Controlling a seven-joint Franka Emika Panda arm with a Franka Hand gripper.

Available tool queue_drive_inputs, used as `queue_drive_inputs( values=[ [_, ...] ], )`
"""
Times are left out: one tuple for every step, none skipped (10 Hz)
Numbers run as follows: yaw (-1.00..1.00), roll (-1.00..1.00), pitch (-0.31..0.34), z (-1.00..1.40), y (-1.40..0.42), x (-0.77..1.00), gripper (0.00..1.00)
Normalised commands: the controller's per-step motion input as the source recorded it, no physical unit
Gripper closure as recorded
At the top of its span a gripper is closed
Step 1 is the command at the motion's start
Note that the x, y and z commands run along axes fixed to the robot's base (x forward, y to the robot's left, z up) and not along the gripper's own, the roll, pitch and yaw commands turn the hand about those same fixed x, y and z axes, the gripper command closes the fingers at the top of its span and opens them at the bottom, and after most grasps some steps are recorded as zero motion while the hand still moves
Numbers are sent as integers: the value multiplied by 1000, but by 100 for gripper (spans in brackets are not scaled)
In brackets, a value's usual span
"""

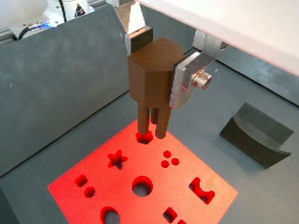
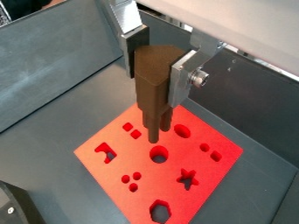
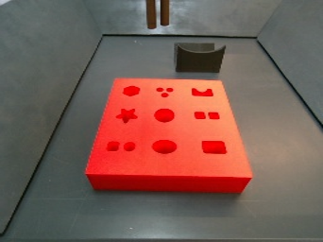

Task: Insert the 3 prong object.

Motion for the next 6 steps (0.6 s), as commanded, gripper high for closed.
queue_drive_inputs(
  values=[
    [143, 0, 0, -289, 0, 277, 100],
    [463, 0, 0, -400, 71, 489, 100],
    [611, 0, 0, -391, 106, 446, 100],
    [763, 0, 0, -369, 23, 286, 100],
    [906, 10, 0, -323, 0, 146, 100],
    [889, 93, -21, -217, 0, 111, 100]
  ],
)
